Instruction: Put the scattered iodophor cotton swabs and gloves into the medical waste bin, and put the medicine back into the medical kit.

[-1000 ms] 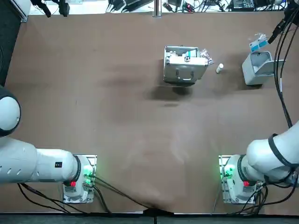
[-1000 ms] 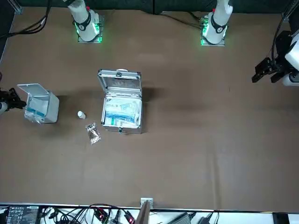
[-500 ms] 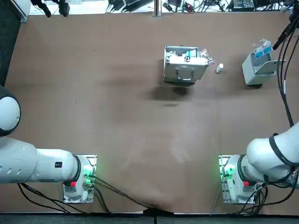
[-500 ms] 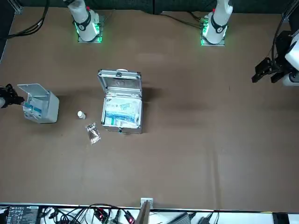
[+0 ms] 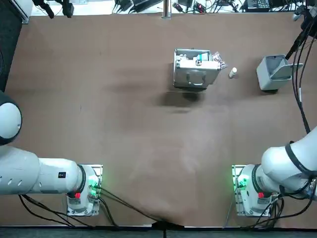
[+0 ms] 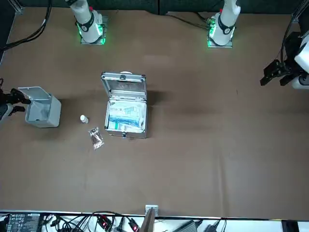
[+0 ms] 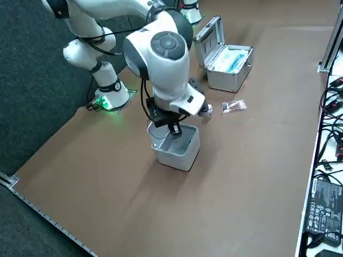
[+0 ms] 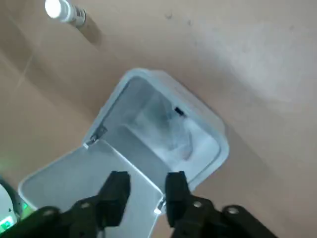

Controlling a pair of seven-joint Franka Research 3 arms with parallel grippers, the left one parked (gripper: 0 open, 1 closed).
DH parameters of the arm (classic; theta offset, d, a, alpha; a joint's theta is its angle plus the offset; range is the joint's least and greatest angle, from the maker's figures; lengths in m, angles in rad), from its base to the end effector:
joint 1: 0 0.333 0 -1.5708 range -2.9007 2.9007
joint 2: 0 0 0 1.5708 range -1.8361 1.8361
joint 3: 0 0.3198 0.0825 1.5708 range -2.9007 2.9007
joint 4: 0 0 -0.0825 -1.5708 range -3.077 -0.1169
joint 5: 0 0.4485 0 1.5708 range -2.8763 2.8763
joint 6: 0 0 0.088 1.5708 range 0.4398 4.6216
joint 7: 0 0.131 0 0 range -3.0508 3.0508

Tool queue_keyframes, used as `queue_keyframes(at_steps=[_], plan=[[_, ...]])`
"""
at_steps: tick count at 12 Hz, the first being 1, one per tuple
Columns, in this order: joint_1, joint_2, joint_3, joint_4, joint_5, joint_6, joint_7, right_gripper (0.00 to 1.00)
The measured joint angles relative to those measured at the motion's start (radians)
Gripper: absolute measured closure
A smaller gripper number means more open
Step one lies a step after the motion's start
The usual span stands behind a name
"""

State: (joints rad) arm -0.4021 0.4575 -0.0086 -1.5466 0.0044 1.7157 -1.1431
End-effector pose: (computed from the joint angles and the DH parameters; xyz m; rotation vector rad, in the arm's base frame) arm 0.6460 -0.2801 0.3194 -2.7306 -1.0457 0.3024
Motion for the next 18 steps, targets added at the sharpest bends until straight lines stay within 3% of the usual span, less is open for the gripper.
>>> queue_keyframes(at_steps=[5, 10, 12, 18], plan=[[0.102, -0.029, 0.016, 0.066, 0.013, -0.007, 0.078, 0.01], [0.292, -0.027, 0.023, 0.054, 0.032, -0.033, 0.397, 0.00], [0.353, -0.011, 0.023, 0.040, 0.032, -0.016, 0.449, 0.00], [0.466, 0.056, 0.023, -0.084, 0.032, 0.277, 0.455, 0.08]])
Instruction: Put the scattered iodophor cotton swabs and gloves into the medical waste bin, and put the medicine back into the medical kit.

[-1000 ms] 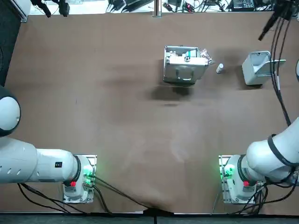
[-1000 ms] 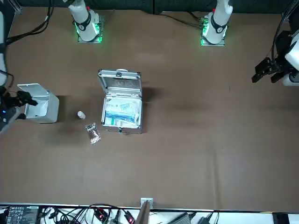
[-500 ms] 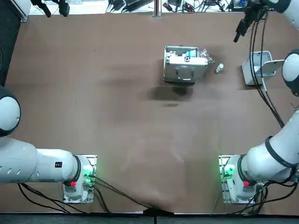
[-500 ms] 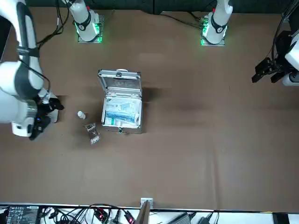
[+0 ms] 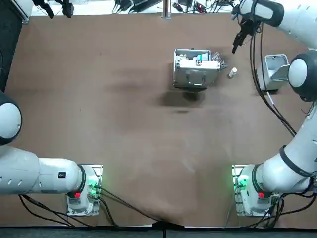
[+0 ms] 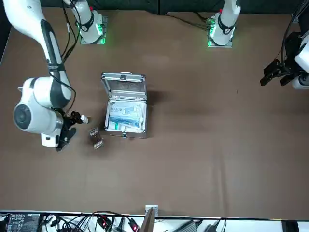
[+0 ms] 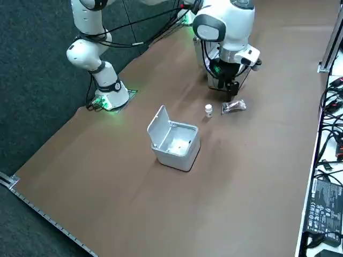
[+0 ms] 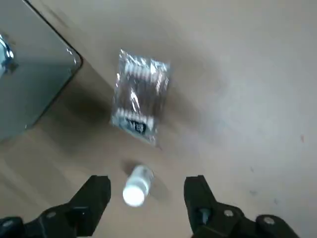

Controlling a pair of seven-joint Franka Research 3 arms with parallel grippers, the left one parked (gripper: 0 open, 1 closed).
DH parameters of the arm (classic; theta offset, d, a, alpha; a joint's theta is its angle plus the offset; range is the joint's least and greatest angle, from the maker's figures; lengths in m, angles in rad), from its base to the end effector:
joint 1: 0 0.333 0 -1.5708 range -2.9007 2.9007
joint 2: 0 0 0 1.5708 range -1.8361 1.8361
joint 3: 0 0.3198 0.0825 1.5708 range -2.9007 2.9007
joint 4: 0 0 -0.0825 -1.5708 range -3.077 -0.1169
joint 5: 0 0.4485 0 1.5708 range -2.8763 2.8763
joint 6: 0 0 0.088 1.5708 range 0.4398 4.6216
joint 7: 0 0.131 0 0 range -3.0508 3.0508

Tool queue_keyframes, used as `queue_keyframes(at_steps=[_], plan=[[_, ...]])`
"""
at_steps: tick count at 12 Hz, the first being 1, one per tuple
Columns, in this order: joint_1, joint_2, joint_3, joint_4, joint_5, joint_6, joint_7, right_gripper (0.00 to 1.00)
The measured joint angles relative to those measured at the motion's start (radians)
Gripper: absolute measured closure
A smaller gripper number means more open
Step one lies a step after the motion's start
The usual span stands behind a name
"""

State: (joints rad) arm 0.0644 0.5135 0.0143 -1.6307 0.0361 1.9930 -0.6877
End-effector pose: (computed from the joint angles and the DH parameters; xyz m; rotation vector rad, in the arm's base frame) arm 0.7154 0.0587 0.2544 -2.8416 -1.1149 0.2027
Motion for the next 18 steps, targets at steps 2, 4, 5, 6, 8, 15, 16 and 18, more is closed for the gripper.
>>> queue_keyframes(at_steps=[2, 4, 5, 6, 8, 15, 16, 18], plan=[[0.028, 0.005, 0.000, -0.011, -0.001, 0.030, 0.000, 0.08], [0.043, 0.017, 0.000, -0.013, -0.001, 0.042, -0.001, 0.09], [0.045, 0.025, 0.000, -0.016, -0.001, 0.054, -0.004, 0.09], [0.046, 0.035, 0.001, -0.019, -0.001, 0.073, -0.008, 0.09], [0.048, 0.058, 0.002, -0.028, -0.001, 0.124, -0.026, 0.09], [0.056, 0.087, 0.002, -0.121, -0.048, 0.252, -0.074, 0.26], [0.057, 0.087, 0.002, -0.132, -0.058, 0.260, -0.075, 0.28], [0.058, 0.087, 0.002, -0.158, -0.073, 0.277, -0.082, 0.29]])
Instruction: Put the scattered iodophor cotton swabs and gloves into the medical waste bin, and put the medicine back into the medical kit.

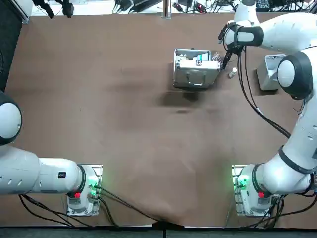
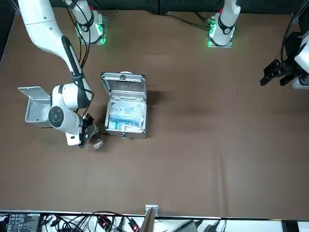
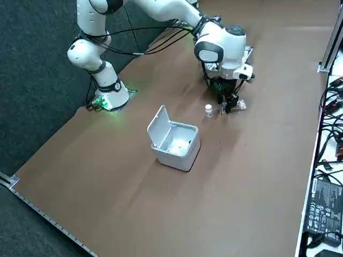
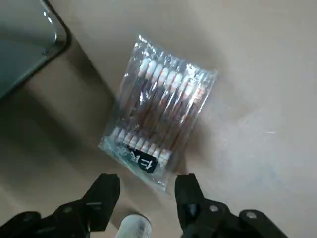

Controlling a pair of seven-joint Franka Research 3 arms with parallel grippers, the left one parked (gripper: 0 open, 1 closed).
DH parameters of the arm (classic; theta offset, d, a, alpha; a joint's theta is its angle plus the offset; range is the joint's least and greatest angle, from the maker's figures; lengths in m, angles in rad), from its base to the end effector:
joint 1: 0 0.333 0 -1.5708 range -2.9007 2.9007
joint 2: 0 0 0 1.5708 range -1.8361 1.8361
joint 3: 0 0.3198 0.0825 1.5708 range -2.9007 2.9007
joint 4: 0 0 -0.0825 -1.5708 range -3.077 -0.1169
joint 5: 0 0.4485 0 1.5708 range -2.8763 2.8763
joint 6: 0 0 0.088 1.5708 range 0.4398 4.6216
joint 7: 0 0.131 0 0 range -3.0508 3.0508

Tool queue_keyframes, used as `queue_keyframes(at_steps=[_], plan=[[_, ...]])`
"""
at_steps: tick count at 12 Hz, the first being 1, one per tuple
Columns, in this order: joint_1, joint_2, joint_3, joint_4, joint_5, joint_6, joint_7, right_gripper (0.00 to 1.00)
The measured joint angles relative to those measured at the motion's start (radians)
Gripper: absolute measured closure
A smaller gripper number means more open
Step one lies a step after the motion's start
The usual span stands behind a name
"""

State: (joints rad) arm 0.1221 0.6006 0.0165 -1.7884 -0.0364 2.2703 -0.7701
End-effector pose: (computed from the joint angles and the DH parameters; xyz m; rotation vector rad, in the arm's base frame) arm 0.6811 0.0932 0.1388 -2.7837 -1.3991 0.1839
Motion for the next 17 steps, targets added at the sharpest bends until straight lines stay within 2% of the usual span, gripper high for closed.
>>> queue_keyframes(at_steps=[5, 6, 9, 10, 11, 12, 16, 17], plan=[[0.000, 0.000, 0.000, -0.025, -0.012, 0.015, -0.008, 0.32], [0.000, 0.000, 0.000, -0.026, -0.012, 0.016, -0.009, 0.37], [0.000, 0.000, 0.000, -0.029, -0.013, 0.017, -0.013, 0.42], [0.000, 0.000, 0.000, -0.029, -0.013, 0.017, -0.013, 0.47], [0.001, 0.001, 0.000, -0.030, -0.013, 0.017, -0.014, 0.47], [0.003, 0.002, 0.000, -0.030, -0.013, 0.018, -0.014, 0.53], [0.009, 0.005, 0.000, -0.030, -0.013, 0.019, -0.015, 0.62], [0.009, 0.005, 0.000, -0.030, -0.013, 0.019, -0.015, 0.70]])
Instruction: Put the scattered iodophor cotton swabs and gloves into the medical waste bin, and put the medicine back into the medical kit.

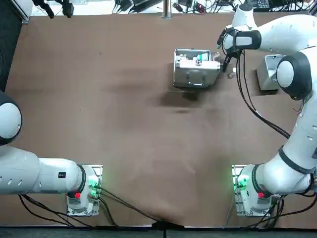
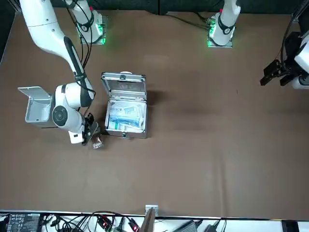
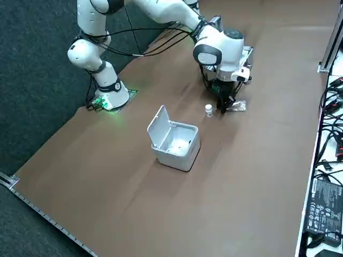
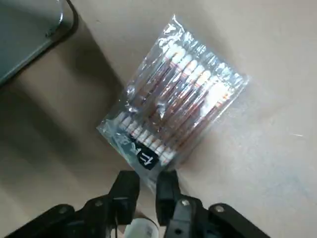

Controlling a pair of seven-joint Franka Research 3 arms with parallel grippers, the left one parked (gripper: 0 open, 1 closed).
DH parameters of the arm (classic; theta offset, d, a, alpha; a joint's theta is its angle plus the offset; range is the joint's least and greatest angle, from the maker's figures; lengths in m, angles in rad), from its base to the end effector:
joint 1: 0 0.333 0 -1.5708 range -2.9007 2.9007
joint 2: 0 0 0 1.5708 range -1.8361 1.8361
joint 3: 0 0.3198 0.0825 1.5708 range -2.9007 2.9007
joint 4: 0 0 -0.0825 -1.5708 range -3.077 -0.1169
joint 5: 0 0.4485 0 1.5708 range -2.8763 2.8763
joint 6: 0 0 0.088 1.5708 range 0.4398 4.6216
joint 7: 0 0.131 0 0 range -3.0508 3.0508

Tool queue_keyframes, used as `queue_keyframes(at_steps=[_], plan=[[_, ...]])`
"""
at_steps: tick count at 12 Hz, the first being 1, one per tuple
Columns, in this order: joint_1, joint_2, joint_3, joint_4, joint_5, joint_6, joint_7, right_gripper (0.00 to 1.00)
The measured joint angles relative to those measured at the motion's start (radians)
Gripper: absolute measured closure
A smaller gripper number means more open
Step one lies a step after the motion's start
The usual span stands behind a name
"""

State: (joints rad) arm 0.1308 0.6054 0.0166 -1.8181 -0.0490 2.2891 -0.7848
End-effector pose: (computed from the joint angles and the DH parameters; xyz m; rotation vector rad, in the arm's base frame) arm 0.6697 0.0974 0.1240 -2.7607 -1.4454 0.2111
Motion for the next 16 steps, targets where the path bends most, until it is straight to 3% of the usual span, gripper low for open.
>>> queue_keyframes(at_steps=[1, 2, 3, 5, 12, 16], plan=[[0.000, 0.000, 0.000, 0.000, 0.000, 0.000, 0.000, 0.72], [0.000, 0.000, 0.000, 0.000, 0.000, 0.000, 0.000, 0.82], [0.000, 0.000, 0.000, 0.000, 0.000, 0.000, 0.000, 0.82], [-0.001, 0.000, -0.002, 0.000, 0.000, 0.000, 0.000, 0.98], [-0.007, -0.041, -0.005, 0.041, 0.002, 0.000, 0.051, 0.99], [-0.014, -0.108, -0.008, 0.119, 0.004, -0.108, 0.113, 0.99]])
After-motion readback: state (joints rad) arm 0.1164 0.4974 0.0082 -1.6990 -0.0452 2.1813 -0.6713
